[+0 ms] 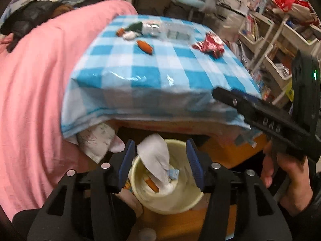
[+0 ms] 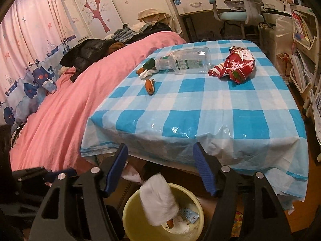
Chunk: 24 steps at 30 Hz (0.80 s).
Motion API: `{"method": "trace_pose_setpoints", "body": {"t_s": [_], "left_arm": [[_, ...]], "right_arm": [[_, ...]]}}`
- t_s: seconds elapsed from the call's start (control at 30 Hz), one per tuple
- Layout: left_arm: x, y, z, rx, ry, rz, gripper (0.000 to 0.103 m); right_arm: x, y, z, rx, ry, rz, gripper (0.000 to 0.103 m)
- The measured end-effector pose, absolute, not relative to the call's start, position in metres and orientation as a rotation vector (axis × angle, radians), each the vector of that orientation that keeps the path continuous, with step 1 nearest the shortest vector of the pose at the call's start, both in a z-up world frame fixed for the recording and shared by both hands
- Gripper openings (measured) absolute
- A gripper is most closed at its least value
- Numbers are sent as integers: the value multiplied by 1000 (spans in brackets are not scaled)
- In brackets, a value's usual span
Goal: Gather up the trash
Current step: 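Drop the crust into the yellow bin with the right tool while the left drops the tissue in, then move the right tool to the red snack bag on the table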
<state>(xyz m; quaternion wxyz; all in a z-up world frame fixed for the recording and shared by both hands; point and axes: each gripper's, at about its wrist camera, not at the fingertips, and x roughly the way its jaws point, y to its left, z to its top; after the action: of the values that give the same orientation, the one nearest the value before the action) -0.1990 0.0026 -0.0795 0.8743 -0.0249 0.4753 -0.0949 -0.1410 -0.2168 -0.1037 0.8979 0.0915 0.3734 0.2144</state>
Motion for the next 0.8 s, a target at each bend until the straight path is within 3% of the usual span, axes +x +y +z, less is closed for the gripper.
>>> {"method": "trace_pose_setpoints", "body": {"t_s": [0.3, 0.8], "left_arm": [[-200, 20, -61, -64, 868, -53, 66], [-194, 50, -58, -208, 840, 29, 69]], "right_arm": [[-145, -212, -105, 173, 778, 448, 67], [-146, -203, -106, 147, 781, 461, 67]]}}
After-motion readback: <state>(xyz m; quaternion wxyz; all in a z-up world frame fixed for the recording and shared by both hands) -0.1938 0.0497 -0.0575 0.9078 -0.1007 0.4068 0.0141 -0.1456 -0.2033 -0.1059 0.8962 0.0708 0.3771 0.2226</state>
